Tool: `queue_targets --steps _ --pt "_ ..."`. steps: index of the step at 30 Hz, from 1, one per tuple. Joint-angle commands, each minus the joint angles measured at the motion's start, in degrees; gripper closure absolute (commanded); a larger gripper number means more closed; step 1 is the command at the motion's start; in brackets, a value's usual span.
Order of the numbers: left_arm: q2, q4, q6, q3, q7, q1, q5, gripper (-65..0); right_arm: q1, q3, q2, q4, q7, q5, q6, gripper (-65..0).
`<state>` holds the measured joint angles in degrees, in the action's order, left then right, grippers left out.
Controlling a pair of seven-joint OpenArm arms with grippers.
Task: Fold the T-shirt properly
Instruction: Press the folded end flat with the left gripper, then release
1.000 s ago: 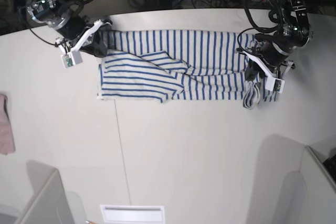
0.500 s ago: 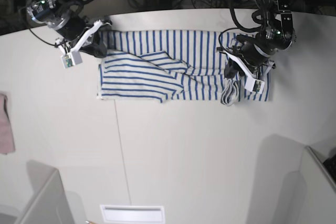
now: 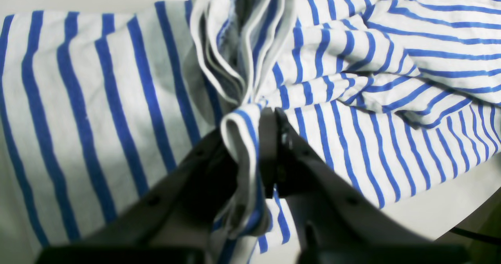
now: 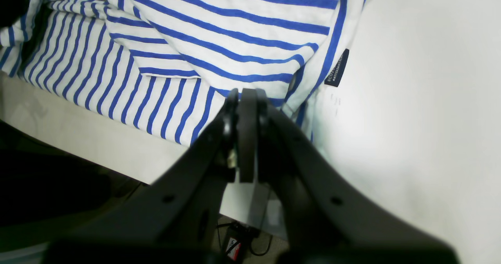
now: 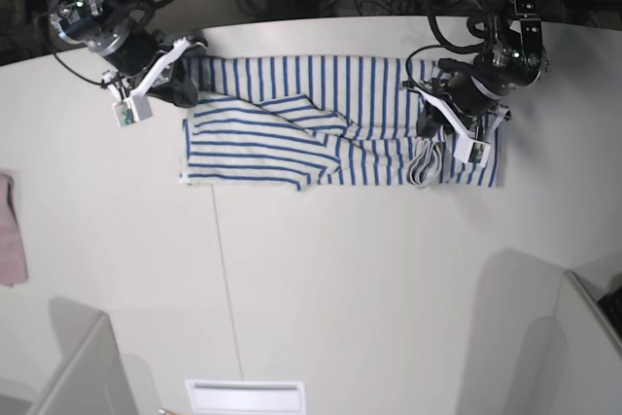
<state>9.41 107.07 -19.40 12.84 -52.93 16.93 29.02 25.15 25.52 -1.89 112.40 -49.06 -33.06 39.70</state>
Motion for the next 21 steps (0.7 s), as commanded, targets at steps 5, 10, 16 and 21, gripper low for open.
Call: queue_targets --steps 5,10,16,21 --pt "0.4 0.9 0.1 0.3 1.2 -0.4 1.0 0.0 0.0 0.2 0.4 0.9 1.2 -1.3 0.3 0.0" --pt "0.4 0.9 0.1 0.6 1.2 -0.4 1.0 0.0 0.0 0.2 0.4 0.9 1.2 -1.3 0.3 0.0" --pt "0.4 0.9 0.1 0.4 1.2 -0.4 1.0 0.0 0.0 0.2 0.4 0.9 1.2 -1.3 0.3 0.0" --pt "0.3 0.9 0.1 0.3 1.2 -0.5 1.0 -8.4 0.0 0.2 0.4 0.9 1.2 -1.3 0.3 0.0"
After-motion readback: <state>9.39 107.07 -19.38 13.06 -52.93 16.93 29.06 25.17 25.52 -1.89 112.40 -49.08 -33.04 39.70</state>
